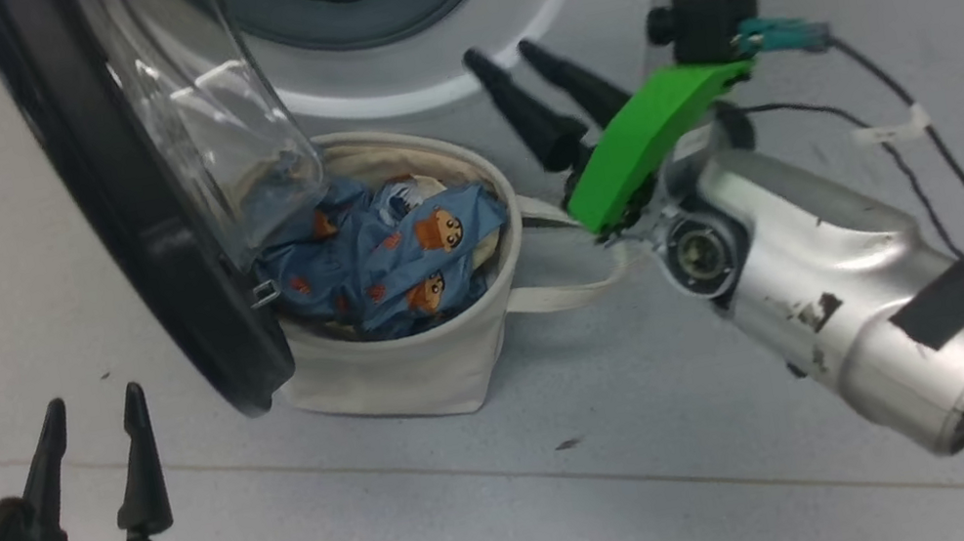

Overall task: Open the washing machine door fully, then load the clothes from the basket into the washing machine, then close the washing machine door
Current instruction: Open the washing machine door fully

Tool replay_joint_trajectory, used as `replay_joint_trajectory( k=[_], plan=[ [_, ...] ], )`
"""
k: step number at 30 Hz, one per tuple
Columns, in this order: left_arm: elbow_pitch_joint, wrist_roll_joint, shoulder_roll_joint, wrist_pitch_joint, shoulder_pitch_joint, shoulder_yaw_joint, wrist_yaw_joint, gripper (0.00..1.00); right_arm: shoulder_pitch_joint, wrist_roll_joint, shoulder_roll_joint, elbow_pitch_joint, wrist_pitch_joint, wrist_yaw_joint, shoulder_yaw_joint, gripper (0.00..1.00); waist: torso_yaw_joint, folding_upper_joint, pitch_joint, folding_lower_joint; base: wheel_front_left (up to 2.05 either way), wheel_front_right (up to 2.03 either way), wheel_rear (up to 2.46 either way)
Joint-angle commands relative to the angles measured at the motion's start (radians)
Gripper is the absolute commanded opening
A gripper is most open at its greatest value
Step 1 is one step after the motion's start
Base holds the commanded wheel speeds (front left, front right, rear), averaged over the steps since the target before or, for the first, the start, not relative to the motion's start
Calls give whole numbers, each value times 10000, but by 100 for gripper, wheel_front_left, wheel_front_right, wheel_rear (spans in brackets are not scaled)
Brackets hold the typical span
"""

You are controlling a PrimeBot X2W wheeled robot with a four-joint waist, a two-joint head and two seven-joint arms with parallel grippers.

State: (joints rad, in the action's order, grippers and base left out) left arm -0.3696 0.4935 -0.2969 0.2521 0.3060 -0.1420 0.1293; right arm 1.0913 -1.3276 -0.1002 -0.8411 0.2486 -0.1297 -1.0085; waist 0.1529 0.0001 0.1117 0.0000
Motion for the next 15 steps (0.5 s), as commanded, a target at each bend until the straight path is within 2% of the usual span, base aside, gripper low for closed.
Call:
replay_joint_trajectory(
  k=[1, 4, 8, 15],
  plan=[
    [284, 62, -478, 97, 194, 494, 0, 100, -400, 671, -76, 222, 127, -10, 494, 100, -296, -1, -223, 0, 0, 0, 0],
    [342, 63, -579, 97, -42, 607, -45, 100, -1597, 2970, -360, 718, 129, -10, 2447, 100, -512, -1, -393, 0, 0, 0, 0],
    [441, 91, -720, 97, -328, 727, -129, 100, -3577, 5522, -400, 1738, 130, -10, 4727, 100, -762, -1, -590, 0, 0, 0, 0],
    [661, 201, -882, 62, -707, 896, -297, 100, -6354, 8680, -100, 3481, 130, -10, 7602, 100, -1163, -1, -855, 0, 0, 0, 0]
  ],
)
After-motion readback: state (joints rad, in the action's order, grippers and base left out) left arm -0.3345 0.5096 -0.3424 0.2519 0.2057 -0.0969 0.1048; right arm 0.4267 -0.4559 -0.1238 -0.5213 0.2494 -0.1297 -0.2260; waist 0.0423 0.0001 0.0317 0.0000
